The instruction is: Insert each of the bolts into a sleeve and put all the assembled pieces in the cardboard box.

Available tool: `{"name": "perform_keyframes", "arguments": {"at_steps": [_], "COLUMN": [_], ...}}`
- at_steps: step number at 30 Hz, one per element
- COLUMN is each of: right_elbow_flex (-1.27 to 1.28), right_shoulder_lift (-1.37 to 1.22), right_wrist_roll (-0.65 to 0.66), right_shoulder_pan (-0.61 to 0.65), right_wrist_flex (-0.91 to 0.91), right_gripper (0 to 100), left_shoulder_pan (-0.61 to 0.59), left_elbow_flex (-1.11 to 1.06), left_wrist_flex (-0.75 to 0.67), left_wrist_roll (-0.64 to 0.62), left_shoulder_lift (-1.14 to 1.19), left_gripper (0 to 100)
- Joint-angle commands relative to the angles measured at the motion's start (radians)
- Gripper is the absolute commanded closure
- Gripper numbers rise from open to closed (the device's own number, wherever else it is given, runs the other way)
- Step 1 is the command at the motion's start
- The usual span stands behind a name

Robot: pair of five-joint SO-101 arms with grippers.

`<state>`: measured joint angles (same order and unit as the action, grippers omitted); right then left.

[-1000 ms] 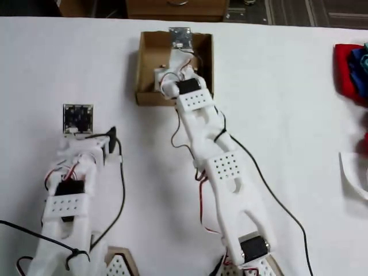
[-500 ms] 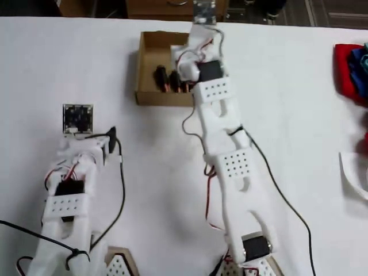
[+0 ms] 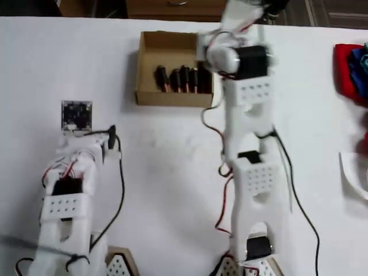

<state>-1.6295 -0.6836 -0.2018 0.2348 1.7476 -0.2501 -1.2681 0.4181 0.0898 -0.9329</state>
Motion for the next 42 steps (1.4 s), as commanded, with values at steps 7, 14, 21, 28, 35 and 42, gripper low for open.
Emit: {"name": "perform_keyframes", "arguments": {"at_steps": [7, 14, 21, 28, 35, 42], "right_elbow_flex": [0.233, 1.003, 1.932, 2.631, 3.13, 3.323], "right_shoulder_lift": [0.627, 1.173, 1.738, 2.201, 2.482, 2.451], "right_wrist_roll": [0.003, 0.003, 0.003, 0.003, 0.005, 0.005], "right_shoulder_pan": [-0.053, -0.054, -0.054, -0.056, -0.053, -0.048], "right_wrist_flex": [0.027, 0.024, 0.008, -0.38, -0.638, -0.584], "right_gripper": [97.8, 97.8, 97.8, 97.8, 97.8, 97.8], "left_shoulder_pan": [0.008, -0.034, -0.058, 0.216, 0.299, 0.175], "left_elbow_flex": [0.288, 0.105, 0.093, -0.208, -0.424, -0.426], "left_wrist_flex": [0.638, 0.667, 0.806, 0.677, 0.548, 0.686], "left_wrist_roll": [0.006, 0.006, -0.003, 0.0, 0.003, 0.005], "left_shoulder_lift": [-0.566, -0.914, -0.89, -0.89, -0.891, -0.89], "left_gripper": [74, 74, 74, 74, 74, 74]}}
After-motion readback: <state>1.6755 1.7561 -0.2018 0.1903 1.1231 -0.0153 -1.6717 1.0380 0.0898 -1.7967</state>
